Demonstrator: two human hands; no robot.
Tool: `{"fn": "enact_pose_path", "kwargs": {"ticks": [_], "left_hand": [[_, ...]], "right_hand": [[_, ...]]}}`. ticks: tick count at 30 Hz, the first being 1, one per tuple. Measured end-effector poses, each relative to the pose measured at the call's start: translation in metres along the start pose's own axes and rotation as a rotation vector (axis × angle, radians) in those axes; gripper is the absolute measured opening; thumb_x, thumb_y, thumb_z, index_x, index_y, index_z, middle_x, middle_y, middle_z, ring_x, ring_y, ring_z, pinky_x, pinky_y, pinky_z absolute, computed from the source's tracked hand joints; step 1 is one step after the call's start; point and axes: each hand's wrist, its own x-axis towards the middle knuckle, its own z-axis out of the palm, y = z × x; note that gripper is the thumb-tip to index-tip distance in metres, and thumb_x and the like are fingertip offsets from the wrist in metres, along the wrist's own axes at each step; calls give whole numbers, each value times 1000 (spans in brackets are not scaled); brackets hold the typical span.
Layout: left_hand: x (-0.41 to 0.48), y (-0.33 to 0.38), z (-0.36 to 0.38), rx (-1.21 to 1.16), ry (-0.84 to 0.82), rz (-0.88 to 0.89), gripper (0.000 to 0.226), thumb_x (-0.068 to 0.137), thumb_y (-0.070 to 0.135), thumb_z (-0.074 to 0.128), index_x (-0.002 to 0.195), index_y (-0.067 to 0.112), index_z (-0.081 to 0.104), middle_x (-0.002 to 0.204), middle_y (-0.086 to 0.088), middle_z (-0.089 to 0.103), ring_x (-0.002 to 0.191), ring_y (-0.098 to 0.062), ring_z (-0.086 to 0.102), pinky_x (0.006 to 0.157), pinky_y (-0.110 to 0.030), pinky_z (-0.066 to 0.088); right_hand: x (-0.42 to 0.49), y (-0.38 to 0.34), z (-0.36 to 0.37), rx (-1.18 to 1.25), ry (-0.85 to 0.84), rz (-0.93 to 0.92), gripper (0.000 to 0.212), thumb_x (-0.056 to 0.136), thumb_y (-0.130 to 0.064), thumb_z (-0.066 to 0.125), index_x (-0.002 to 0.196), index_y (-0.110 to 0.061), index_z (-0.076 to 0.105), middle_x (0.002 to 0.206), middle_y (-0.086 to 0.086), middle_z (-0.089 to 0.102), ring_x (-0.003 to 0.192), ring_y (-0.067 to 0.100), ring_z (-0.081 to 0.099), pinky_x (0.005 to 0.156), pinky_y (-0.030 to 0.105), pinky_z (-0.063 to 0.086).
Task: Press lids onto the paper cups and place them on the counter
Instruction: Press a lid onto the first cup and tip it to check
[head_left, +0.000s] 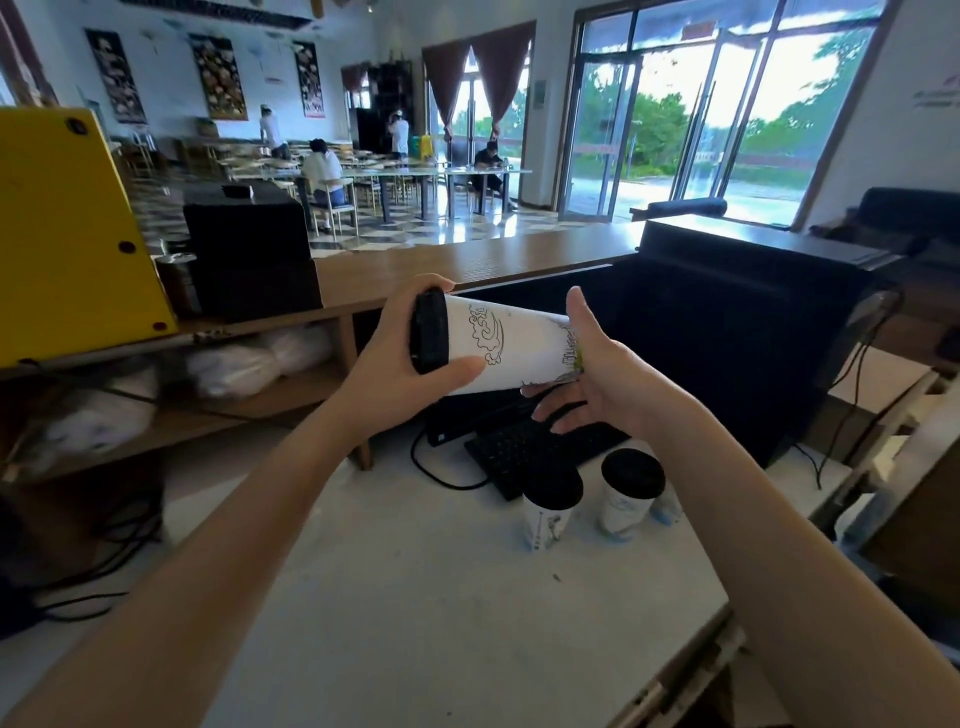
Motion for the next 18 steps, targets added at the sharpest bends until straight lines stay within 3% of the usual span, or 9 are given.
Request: {"fn": "enact_pose_path", "kwargs": {"ticks": [5,8,10,12,15,18], "left_hand": [[4,-9,0,79,-56,150,77,68,43,70,132,26,31,135,-2,36,122,-9,40,97,-12,37],[9,-9,-6,66,-149,105,84,69,47,69,138,41,21,145,6,28,127,0,35,96,-4,33],[13,-5,-7,-91,-149,-71,81,80,46,63,142,46,11,148,16,21,124,7,34,89,-7,41],[17,-2,-8,-384,-124,-390,65,87,52,47,144,44,18,144,18,27,118,-1,41,80,-23,51],[21,-10,-12,-668,-288,-694,66,61,77,53,117,42,55,135,2,50,115,-26,57,76,-53,55],[20,-18,-17,-739,-377,-806,85,45,82,62,117,36,61,128,-10,59,110,-39,62,73,-52,55]], "right_hand": [[1,-6,6,271,-16,-31,44,88,-54,52,115,-20,56,74,7,57,50,18,60,47,25,52],[5,4,9,424,-16,-74,45,88,-44,57,121,-13,54,86,8,56,58,16,64,54,28,56],[7,11,8,458,-9,-123,45,89,-40,57,124,-12,49,99,8,55,73,18,66,59,30,58],[9,16,6,446,-4,-190,44,90,-37,56,126,-13,45,108,9,51,90,23,64,64,33,58],[10,20,5,401,-29,-272,43,92,-33,55,127,-13,42,113,10,51,98,25,63,71,36,58],[10,23,2,360,-57,-336,42,91,-29,55,128,-16,39,115,8,56,104,24,62,78,38,58]]}}
